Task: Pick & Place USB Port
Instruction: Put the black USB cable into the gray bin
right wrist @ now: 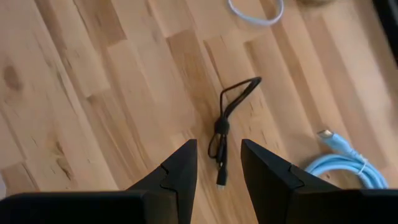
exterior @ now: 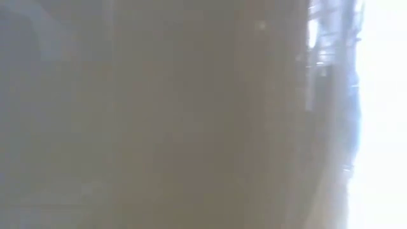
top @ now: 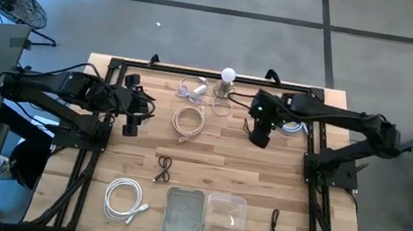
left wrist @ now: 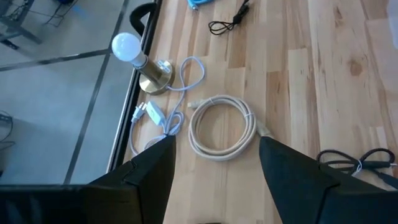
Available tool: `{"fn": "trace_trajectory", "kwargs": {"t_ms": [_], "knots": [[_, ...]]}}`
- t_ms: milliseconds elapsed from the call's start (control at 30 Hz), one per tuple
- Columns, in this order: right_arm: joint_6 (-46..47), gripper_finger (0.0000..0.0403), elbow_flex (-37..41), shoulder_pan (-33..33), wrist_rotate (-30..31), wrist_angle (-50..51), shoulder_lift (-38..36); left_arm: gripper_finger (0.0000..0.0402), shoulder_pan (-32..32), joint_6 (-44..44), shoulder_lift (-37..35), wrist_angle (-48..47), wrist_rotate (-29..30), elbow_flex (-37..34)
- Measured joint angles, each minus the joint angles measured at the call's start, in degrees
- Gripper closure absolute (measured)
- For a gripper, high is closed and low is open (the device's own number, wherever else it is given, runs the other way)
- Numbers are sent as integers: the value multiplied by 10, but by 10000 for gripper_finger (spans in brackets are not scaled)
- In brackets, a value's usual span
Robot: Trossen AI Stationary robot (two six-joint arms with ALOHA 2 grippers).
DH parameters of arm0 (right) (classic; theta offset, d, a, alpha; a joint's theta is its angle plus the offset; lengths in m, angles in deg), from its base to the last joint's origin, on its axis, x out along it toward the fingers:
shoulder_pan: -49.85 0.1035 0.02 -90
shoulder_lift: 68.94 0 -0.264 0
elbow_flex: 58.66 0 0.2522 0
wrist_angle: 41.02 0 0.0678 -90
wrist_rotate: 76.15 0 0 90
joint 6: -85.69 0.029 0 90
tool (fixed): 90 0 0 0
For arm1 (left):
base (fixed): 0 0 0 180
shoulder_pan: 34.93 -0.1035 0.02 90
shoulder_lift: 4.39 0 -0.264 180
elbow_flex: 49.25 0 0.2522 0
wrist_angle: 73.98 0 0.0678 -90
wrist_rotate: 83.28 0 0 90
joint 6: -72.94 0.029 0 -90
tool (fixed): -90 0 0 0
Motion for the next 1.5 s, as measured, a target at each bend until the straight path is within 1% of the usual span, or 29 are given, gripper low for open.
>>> {"fn": "trace_trajectory", "kwargs": {"t_ms": [267,467,633,800,967,1133,1267,1500], "knots": [[-24,285,0,-18,-49,1,51,174,0,-2,0,0,-11,0],[-61,285,0,-17,-50,1,71,174,0,-3,0,0,-21,0],[-63,285,0,-17,-47,1,84,174,0,-3,0,0,-24,0],[-58,285,0,-9,-50,-3,86,174,0,-1,0,0,-26,0],[-30,285,0,3,-52,-6,86,174,0,-4,0,0,-28,0],[-28,285,0,19,-52,-7,86,174,0,-33,0,0,-29,0],[-28,285,0,35,-52,-31,86,174,0,-61,0,0,-30,0],[-41,285,0,43,-66,-42,86,174,0,-73,1,0,-30,0]]}}
